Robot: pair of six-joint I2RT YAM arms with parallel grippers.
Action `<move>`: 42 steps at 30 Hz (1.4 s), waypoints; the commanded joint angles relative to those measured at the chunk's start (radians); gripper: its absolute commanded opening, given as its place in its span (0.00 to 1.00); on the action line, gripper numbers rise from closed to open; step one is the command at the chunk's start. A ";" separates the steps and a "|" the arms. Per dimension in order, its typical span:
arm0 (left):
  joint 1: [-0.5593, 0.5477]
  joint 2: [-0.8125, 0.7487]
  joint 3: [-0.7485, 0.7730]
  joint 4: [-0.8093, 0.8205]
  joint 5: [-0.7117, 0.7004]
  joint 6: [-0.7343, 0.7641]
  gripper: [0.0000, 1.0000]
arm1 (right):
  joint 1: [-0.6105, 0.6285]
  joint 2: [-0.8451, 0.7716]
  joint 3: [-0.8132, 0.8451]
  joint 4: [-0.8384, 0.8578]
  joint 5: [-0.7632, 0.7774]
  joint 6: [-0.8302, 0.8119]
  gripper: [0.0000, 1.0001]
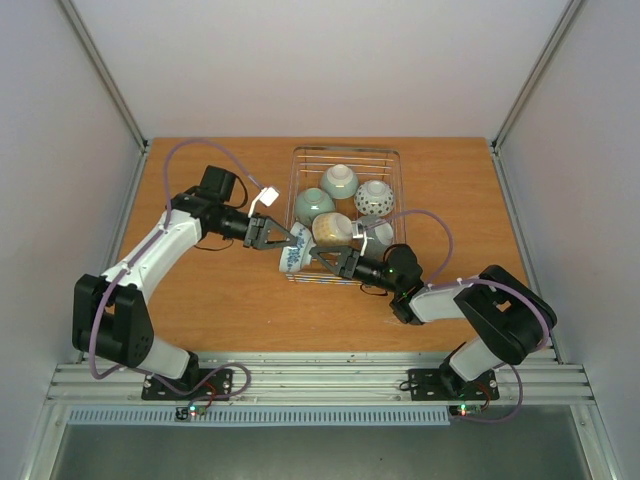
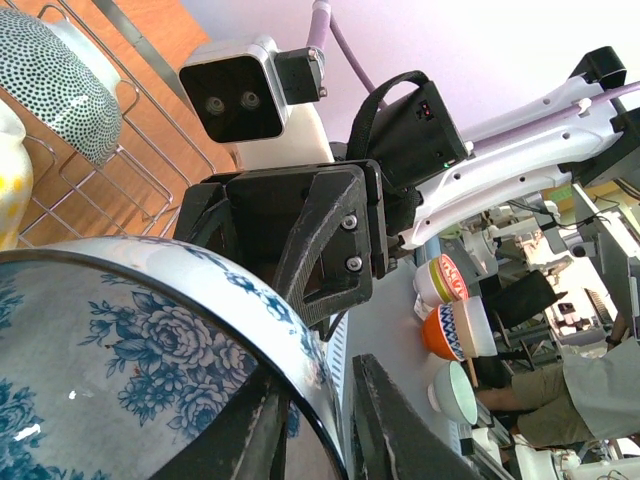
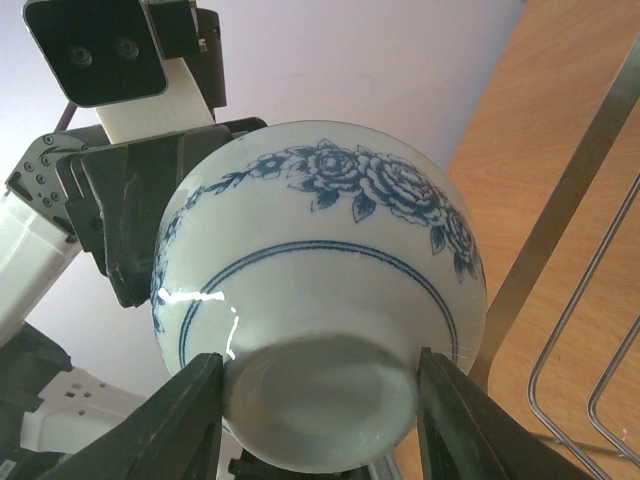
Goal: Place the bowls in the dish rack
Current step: Pick up the bowl from the center of the board.
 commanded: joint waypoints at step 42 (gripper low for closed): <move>0.019 -0.219 -0.034 0.092 -0.433 0.008 0.30 | -0.064 -0.194 0.104 -0.342 0.004 -0.206 0.01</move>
